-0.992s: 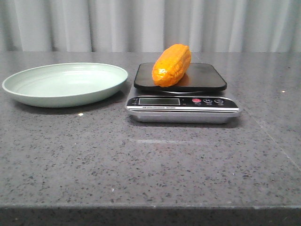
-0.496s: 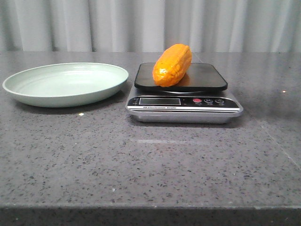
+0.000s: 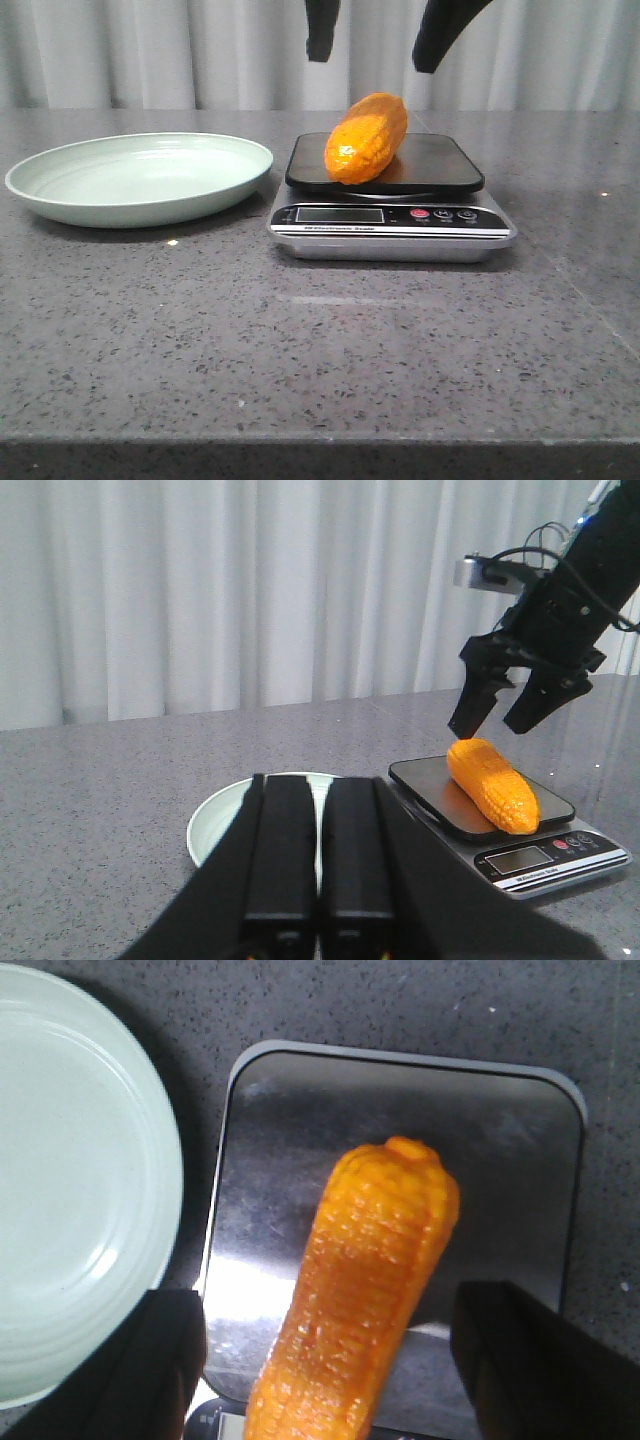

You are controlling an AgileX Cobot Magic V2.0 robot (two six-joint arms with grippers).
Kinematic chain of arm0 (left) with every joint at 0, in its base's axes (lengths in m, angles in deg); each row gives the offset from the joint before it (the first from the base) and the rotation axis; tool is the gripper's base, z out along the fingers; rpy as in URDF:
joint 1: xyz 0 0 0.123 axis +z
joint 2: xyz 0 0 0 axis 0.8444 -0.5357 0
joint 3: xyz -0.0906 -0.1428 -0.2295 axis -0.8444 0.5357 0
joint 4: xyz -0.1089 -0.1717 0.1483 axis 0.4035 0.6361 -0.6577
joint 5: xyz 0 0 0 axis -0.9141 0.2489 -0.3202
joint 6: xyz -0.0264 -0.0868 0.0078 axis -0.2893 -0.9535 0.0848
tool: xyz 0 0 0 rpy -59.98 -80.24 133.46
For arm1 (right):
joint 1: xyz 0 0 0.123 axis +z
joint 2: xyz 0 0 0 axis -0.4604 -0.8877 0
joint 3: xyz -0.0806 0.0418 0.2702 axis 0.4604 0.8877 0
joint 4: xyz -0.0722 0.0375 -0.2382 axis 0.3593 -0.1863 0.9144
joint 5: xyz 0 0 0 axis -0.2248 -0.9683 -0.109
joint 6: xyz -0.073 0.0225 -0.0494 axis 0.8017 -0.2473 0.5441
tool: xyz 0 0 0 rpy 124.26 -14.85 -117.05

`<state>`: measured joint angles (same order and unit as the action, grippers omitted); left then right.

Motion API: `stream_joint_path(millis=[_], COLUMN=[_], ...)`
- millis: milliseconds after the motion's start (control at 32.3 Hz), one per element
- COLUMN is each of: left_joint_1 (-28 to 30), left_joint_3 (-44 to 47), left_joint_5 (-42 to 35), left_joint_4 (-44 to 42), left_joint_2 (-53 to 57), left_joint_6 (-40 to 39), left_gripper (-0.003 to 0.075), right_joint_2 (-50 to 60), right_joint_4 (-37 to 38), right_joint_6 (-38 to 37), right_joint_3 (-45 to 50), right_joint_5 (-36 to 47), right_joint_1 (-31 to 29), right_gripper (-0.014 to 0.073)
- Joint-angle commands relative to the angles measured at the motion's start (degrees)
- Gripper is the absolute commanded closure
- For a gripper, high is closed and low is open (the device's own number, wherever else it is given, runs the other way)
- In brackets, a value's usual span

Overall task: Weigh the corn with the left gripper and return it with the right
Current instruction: 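Lower the right gripper over the corn cob on the scale and close, then lift the corn cob with the right gripper and lower it onto the plate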

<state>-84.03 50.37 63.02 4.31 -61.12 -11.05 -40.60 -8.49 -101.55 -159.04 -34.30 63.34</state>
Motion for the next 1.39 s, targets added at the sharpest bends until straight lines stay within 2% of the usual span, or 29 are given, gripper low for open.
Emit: stream_joint_path(millis=[0,124,403,465,620,682,961,1271,1364], left_joint_1=[0.08,0.08,0.08,0.08,0.08,0.08,0.08,0.08,0.08], left_joint_3=[-1.46,-1.46,-1.46,-1.46,-1.46,-1.46,-1.46,-1.46,-1.46], left_joint_5=[-4.37,-4.37,-4.37,-4.37,-4.37,-4.37,-4.37,-4.37,-4.37], left_joint_4=[-0.17,-0.13,-0.13,-0.13,-0.13,-0.13,-0.13,-0.13,-0.13], left_joint_2=[0.59,0.59,0.59,0.59,0.59,0.59,0.59,0.59,0.59], left_joint_6=[-0.11,-0.11,-0.11,-0.11,-0.11,-0.11,-0.11,-0.11,-0.11], left_gripper=[0.0594,0.0594,0.0594,0.0594,0.0594,0.0594,0.0594,0.0594,0.0594], right_joint_2=[-0.19,-2.32,-5.86,-5.86,-5.86,-5.86,-7.21,-14.65,-16.75], right_joint_4=[2.39,5.34,5.25,5.25,5.25,4.57,-7.13,-8.38,-8.44], right_joint_6=[-1.3,-3.7,-3.76,-3.76,-2.51,-1.18,5.92,9.89,10.03], right_joint_3=[-4.34,-4.6,-4.6,-4.77,-7.38,-9.58,-16.76,-20.63,-22.38], right_joint_5=[-3.48,-6.64,-7.29,-7.19,-7.49,-6.7,3.15,6.7,6.49], right_joint_1=[0.29,0.17,0.17,0.17,0.17,0.48,3.34,7.67,7.98], right_gripper=[-0.0009,-0.0009,-0.0001,0.0072,0.0403,0.0451,0.0451,0.0444,0.0379])
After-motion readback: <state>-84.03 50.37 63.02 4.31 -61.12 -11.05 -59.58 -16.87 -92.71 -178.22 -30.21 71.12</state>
